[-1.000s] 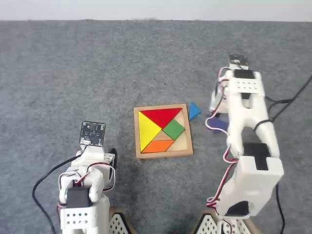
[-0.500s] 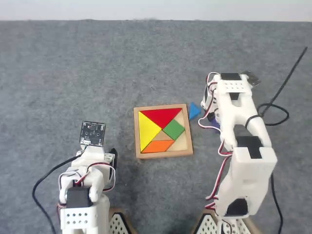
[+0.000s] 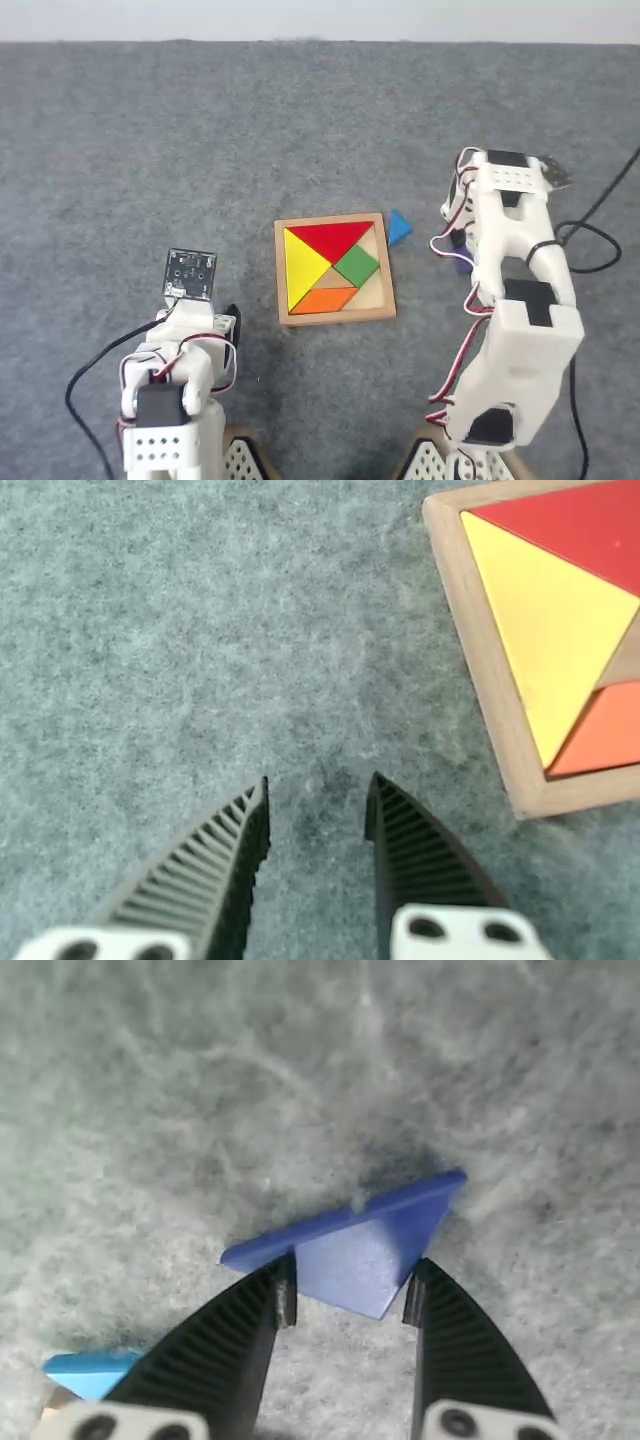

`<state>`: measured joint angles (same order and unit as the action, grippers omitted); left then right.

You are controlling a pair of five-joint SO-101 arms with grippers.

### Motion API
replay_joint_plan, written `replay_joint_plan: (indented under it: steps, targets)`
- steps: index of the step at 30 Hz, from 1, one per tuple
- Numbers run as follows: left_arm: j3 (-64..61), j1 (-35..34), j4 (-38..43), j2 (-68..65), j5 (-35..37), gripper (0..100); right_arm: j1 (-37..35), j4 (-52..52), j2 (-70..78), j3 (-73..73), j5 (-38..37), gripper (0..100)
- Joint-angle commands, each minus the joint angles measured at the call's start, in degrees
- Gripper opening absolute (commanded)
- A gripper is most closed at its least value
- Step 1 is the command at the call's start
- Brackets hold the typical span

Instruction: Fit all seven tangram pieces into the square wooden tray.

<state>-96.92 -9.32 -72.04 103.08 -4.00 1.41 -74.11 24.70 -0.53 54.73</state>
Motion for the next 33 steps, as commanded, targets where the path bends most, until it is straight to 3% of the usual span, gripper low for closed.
replay_joint_plan:
  steps: [1, 9, 16, 27, 30, 33]
  targets:
    - [0.48, 0.00, -0.53, 1.58, -0.35, 15, -1.36, -0.92, -0.66, 4.31, 0.88, 17.3]
    - [0.48, 0.00, -0.53, 1.58, -0.35, 15, 3.03, -1.45, -1.36, 6.24, 0.97, 17.3]
    - [0.48, 0.00, -0.53, 1.58, -0.35, 15, 2.77, -0.75, -0.22, 6.42, 5.71, 17.4]
    - [0.48, 0.00, -0.53, 1.58, -0.35, 15, -0.13, 1.01, 7.16, 8.62, 4.84, 16.9]
    - [0.48, 0.00, -0.53, 1.58, -0.35, 15, -1.10, 1.01, 6.73, 8.62, 0.79, 16.9]
    - [0.48, 0.00, -0.53, 1.58, -0.35, 15, -1.45, 1.01, 6.46, 8.62, 2.90, 16.9]
